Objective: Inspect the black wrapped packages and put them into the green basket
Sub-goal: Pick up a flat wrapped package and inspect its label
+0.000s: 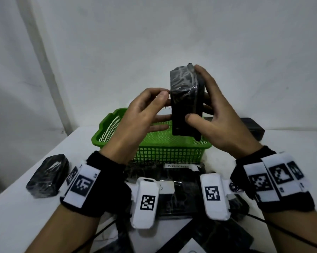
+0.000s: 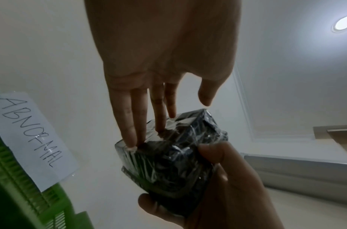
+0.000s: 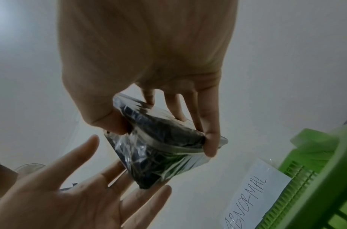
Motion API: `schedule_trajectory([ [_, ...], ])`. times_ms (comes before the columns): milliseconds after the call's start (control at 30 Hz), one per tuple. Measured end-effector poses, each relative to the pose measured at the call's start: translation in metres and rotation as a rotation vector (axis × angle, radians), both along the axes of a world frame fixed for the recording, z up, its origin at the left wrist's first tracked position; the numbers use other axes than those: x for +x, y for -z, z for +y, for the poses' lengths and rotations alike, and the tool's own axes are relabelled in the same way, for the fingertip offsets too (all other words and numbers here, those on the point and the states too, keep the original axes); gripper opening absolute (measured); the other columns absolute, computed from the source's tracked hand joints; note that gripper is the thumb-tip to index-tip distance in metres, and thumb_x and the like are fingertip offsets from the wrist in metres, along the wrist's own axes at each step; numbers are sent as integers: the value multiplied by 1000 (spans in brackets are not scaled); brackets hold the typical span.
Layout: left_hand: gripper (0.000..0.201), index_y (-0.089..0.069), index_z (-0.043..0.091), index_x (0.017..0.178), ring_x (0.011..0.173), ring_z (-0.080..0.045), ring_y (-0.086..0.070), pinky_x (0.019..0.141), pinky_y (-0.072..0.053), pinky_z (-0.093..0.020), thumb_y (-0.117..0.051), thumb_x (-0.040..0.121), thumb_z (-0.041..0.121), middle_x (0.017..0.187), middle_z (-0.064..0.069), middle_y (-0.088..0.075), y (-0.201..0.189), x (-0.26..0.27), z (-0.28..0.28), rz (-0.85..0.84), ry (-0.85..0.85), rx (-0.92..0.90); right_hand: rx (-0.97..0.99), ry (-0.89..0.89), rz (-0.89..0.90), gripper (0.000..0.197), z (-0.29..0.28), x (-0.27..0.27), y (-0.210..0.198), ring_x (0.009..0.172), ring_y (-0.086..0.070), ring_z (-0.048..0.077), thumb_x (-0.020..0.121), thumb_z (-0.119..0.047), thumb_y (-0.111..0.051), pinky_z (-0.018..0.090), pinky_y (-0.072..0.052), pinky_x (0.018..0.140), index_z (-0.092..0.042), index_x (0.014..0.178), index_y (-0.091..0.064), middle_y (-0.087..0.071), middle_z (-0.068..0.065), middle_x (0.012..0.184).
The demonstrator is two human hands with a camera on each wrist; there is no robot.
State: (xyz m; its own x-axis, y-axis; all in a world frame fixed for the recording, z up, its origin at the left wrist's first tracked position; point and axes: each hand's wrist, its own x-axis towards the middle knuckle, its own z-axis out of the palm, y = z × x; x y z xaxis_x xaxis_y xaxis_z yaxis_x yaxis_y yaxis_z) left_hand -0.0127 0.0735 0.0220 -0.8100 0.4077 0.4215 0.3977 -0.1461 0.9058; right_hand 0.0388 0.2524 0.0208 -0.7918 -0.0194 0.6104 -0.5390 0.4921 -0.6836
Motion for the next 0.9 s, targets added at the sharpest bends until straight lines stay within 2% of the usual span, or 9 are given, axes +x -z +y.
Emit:
schedule_trajectory([
  [133,52,-63,10,116,87,-28,-75,78,-60,-34,-65,85,53,104,-6,-70,-2,-12,-10,-101,-15,71,5,-57,29,84,-3,-4,5,136,-48,-1,85,-14,-61,26,-46,110,-38,157,-25,-49,-12,152],
  [200,60,-62,8,122,83,-28,-74,79,-61,-35,-66,81,53,109,-12,-67,0,-16,-15,-166,-7,61,38,-72,-14,78,-5,-9,9,136,-48,0,88,-20,-62,32,-44,113,-37,157,-28,-48,-13,153],
  [300,51,-59,11,126,90,-31,-73,78,-62,-38,-67,86,41,118,-13,-65,7,-19,-22,-240,26,60,51,-172,-182,80,-5,-13,13,139,-45,0,85,-39,-70,40,-41,114,-39,155,-32,-45,-18,154],
  [433,42,-58,18,129,97,-23,-72,78,-59,-35,-67,87,19,115,-5,-69,8,-19,-19,-142,55,59,-390,-143,-310,52,-11,-9,2,116,-62,6,86,-61,-59,43,-52,90,-22,121,-59,-67,-16,124],
  [533,48,-57,22,132,109,-18,-69,84,-58,-35,-68,86,15,123,-4,-65,6,-14,-14,17,70,-2,-499,-43,-297,44,-7,-11,1,111,-64,9,84,-58,-65,41,-54,84,-22,108,-57,-69,-5,121],
  [667,57,-55,25,134,115,-19,-67,98,-53,-42,-74,82,19,128,0,-62,7,-6,-14,146,93,-129,-541,-122,-356,58,-1,-9,3,92,-73,7,71,-52,-74,33,-58,68,-23,114,-49,-76,-15,94],
  [733,57,-54,29,135,118,-16,-65,102,-51,-42,-74,82,22,130,4,-61,6,-4,-13,186,98,-188,-574,-102,-320,58,1,-10,4,88,-74,10,71,-40,-80,40,-61,73,-21,116,-48,-77,-14,86],
  [800,53,-54,30,134,118,-15,-65,96,-54,-39,-72,85,26,129,4,-60,5,-2,-12,195,101,-193,-613,-77,-270,58,1,-11,5,87,-74,14,70,-32,-73,43,-60,75,-18,120,-46,-76,-8,88],
  [900,53,-52,33,135,112,-13,-67,85,-59,-35,-69,86,46,130,4,-59,4,-2,-11,159,62,-217,-620,-61,-230,67,-4,-12,5,80,-73,10,70,-29,-72,27,-56,58,-15,127,-40,-70,4,106],
])
